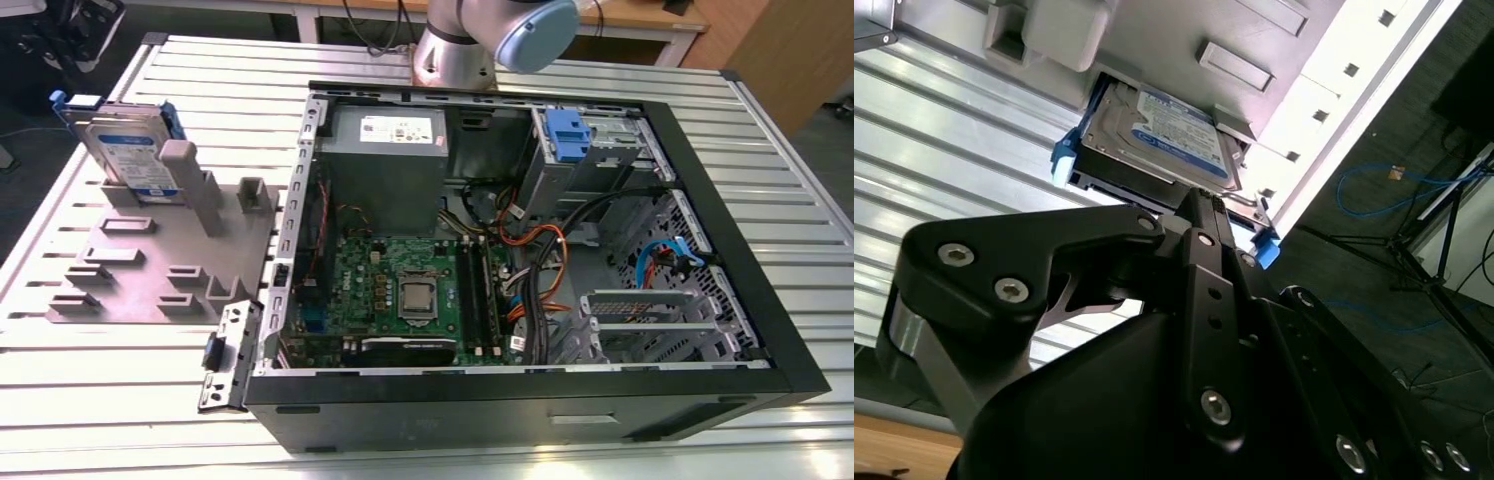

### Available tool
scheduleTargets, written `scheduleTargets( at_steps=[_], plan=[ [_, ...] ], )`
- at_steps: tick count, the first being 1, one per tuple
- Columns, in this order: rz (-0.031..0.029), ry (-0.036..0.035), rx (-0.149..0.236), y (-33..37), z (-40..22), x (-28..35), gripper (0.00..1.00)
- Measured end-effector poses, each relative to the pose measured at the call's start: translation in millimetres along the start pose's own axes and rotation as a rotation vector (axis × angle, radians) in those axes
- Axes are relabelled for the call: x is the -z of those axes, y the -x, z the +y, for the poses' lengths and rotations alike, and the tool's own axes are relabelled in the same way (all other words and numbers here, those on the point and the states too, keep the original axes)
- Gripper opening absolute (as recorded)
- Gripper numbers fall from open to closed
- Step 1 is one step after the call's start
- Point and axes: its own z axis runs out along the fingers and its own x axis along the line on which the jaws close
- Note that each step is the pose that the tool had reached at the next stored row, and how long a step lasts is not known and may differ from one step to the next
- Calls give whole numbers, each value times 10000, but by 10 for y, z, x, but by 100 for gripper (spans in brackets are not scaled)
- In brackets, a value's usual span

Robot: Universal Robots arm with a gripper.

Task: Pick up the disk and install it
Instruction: 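Reach for the disk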

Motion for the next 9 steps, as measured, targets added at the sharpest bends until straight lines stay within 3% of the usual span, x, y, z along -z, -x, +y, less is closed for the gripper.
scheduleTargets(
  at_steps=[9],
  plan=[
    [1,-1,0,-84,-6,-3,11]
  ],
)
